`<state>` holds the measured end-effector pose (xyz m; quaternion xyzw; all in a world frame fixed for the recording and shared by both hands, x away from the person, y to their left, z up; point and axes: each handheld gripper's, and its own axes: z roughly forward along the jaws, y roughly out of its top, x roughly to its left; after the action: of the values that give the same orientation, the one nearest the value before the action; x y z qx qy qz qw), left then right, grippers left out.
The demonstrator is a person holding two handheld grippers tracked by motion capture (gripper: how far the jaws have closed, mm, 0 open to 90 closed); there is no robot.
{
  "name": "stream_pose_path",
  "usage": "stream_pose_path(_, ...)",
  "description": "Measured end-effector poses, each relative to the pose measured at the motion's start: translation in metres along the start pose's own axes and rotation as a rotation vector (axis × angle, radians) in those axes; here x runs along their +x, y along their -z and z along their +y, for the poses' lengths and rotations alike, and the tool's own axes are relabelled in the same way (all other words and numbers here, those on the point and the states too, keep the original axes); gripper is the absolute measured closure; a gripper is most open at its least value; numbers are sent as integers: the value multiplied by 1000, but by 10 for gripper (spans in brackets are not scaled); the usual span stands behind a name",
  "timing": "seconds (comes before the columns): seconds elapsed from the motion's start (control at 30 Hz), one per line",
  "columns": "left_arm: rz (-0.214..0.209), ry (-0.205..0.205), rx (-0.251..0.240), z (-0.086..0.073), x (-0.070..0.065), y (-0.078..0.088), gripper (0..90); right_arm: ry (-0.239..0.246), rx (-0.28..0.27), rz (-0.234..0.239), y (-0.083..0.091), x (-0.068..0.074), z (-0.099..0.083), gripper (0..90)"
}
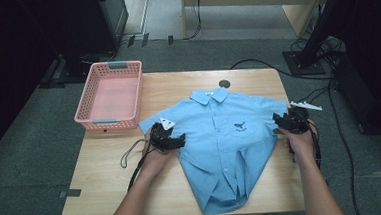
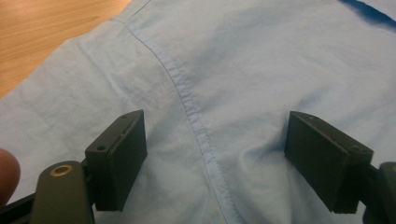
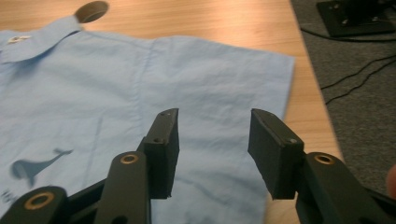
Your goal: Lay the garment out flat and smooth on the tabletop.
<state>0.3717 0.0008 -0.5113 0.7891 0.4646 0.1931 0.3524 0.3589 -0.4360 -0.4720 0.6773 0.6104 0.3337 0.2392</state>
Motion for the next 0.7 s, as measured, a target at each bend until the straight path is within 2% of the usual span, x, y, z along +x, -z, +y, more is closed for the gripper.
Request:
stream_pose_path(0.17, 0, 0, 0, 0, 0, 0, 216, 32, 13, 47, 9, 15, -7, 493)
stream_pose_path(0.5, 0, -1, 1, 0, 0, 0, 216, 80, 43, 101, 16, 41, -21, 477)
stream_pose_path(0.7, 1, -1, 1, 0, 0, 0, 216, 134, 57, 88, 5, 51, -33, 421)
